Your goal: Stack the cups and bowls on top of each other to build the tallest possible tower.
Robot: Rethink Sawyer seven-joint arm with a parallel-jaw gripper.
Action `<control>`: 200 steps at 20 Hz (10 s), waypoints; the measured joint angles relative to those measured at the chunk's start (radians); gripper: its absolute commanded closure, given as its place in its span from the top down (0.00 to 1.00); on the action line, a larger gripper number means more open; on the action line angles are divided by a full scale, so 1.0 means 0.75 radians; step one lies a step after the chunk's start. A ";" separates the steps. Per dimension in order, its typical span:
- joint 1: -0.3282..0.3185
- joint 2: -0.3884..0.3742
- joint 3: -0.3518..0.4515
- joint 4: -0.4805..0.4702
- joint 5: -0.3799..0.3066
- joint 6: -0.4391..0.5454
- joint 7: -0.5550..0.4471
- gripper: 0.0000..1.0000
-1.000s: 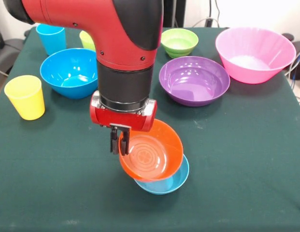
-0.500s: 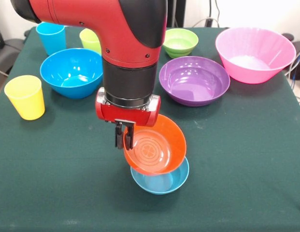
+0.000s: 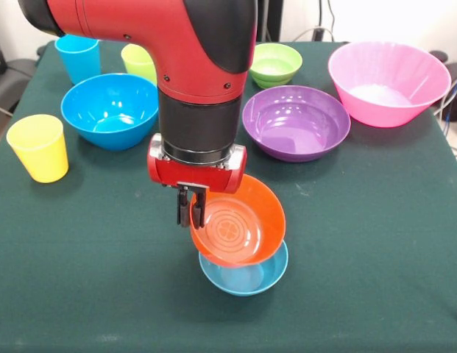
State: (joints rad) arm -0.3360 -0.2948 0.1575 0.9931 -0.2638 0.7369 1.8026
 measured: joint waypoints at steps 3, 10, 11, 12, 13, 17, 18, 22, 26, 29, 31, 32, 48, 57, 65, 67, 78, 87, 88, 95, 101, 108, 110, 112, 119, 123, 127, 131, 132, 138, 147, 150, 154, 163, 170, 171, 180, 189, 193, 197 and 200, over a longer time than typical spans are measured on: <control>0.000 0.003 0.001 0.000 -0.003 -0.011 0.000 0.00; 0.003 0.021 0.002 0.000 -0.006 -0.049 0.000 0.00; 0.004 0.023 0.002 0.000 -0.006 -0.053 0.000 0.00; 0.005 0.025 0.002 0.000 -0.007 -0.057 0.000 0.00; 0.006 0.029 0.003 0.000 -0.008 -0.063 0.000 0.00; 0.015 0.038 0.003 0.000 -0.009 -0.071 0.000 0.00; 0.020 0.042 0.003 0.000 -0.009 -0.071 0.000 0.00; 0.029 0.052 0.004 0.000 -0.009 -0.071 0.000 0.00; 0.037 0.051 0.003 0.000 -0.009 -0.071 0.000 0.00; 0.042 0.051 0.004 0.000 -0.009 -0.071 0.000 0.00; 0.044 0.051 0.004 0.000 -0.010 -0.071 0.000 0.00; 0.045 0.050 0.004 0.000 -0.011 -0.071 0.000 0.00; 0.045 0.049 0.007 0.000 -0.019 -0.109 0.000 0.00; 0.045 0.047 0.009 0.000 -0.022 -0.109 0.000 0.00; 0.045 0.041 0.012 0.000 -0.023 -0.109 0.000 0.00; 0.045 0.036 0.012 0.000 -0.023 -0.109 0.000 0.00; 0.045 0.000 0.015 0.000 -0.023 -0.108 0.000 0.00; 0.045 -0.011 0.018 0.000 -0.023 -0.108 0.000 0.00; 0.045 -0.013 0.018 0.000 -0.023 -0.108 0.000 0.00; 0.045 -0.013 0.021 0.000 -0.023 -0.108 0.000 0.00; 0.045 -0.013 0.024 0.000 -0.023 -0.108 0.000 0.00; 0.046 -0.013 0.026 0.000 -0.023 -0.108 0.000 0.00; 0.046 -0.013 0.026 0.000 -0.023 -0.108 0.000 0.00; 0.046 -0.013 0.026 0.000 -0.023 -0.108 0.000 0.00; 0.046 -0.013 0.027 0.000 -0.023 -0.108 0.000 0.00; 0.046 -0.013 0.027 0.000 -0.023 -0.108 0.000 0.00; 0.046 -0.013 0.028 0.000 -0.023 -0.108 0.000 0.00; 0.046 -0.013 0.028 0.000 -0.023 -0.108 0.000 0.00; 0.046 -0.013 0.028 0.000 -0.023 -0.108 0.000 0.00; 0.046 -0.013 0.029 0.000 -0.023 -0.108 0.000 0.00; 0.046 -0.013 0.032 0.000 -0.023 -0.108 0.000 0.00; 0.046 -0.013 0.032 0.000 -0.023 -0.108 0.000 0.00; 0.046 -0.013 0.033 0.000 -0.023 -0.108 0.000 0.00; 0.046 -0.013 0.033 0.000 -0.023 -0.108 0.000 0.00; 0.046 -0.013 0.034 0.000 -0.023 -0.108 0.000 1.00; 0.046 -0.013 0.034 0.000 -0.023 -0.108 0.000 1.00; 0.046 -0.013 0.035 0.000 -0.023 -0.109 0.000 1.00; 0.046 -0.013 0.036 0.000 -0.023 -0.109 0.000 1.00; 0.046 -0.014 0.037 0.001 -0.023 -0.108 0.000 1.00; 0.048 -0.021 0.037 0.006 -0.023 -0.109 0.000 1.00; 0.050 -0.029 0.037 0.011 -0.023 -0.109 0.000 1.00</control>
State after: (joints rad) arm -0.2984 -0.3163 0.1854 1.0011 -0.2810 0.6555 1.8026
